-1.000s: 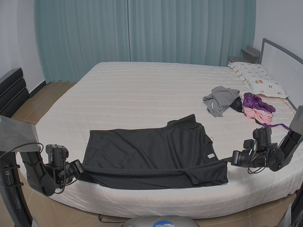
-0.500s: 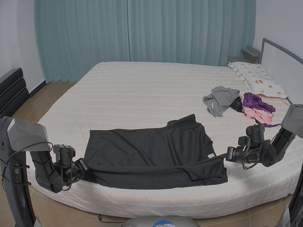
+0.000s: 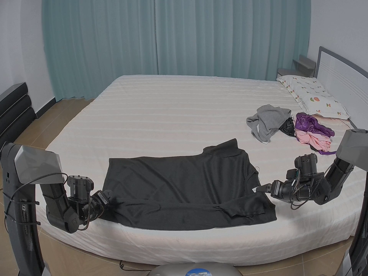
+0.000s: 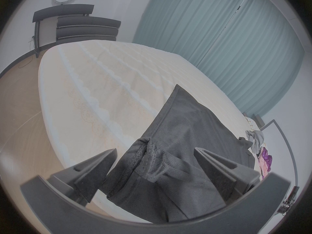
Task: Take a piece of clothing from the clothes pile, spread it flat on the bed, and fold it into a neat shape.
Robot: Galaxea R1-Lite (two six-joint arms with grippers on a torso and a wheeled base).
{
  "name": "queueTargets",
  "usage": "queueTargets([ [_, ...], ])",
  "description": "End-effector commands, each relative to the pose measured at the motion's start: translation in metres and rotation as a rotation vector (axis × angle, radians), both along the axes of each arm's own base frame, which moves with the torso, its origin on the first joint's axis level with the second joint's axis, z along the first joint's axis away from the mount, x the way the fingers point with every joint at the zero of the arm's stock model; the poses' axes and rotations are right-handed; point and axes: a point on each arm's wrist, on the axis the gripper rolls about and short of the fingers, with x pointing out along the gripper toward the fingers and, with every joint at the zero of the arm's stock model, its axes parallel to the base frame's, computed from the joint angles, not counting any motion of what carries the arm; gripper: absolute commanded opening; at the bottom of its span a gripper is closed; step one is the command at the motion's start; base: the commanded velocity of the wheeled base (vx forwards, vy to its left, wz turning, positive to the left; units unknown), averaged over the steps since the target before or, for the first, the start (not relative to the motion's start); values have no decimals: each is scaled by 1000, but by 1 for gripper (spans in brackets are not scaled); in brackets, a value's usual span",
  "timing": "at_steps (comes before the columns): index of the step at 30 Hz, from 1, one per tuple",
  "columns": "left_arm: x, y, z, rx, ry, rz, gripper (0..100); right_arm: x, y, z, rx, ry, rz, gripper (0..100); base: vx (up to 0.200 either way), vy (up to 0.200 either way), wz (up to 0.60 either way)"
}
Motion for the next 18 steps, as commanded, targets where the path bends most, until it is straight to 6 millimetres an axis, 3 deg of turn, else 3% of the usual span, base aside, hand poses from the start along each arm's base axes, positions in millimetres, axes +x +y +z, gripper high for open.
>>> queueTargets([
  [1,-3,3,12,-11,-30,14,100,-7,4,15,50,-15,4,100,0,0,0],
  [6,-15,7,36,-27,-74,18,100,-19,5,21,167,41,-38,100,0,0,0],
  [11,-19,8,42,-103,-85,65,100,-24,2,20,227,47,-77,100,0,0,0],
  [18,-21,14,41,-193,-73,56,100,-26,1,14,250,55,-62,100,200,0,0],
])
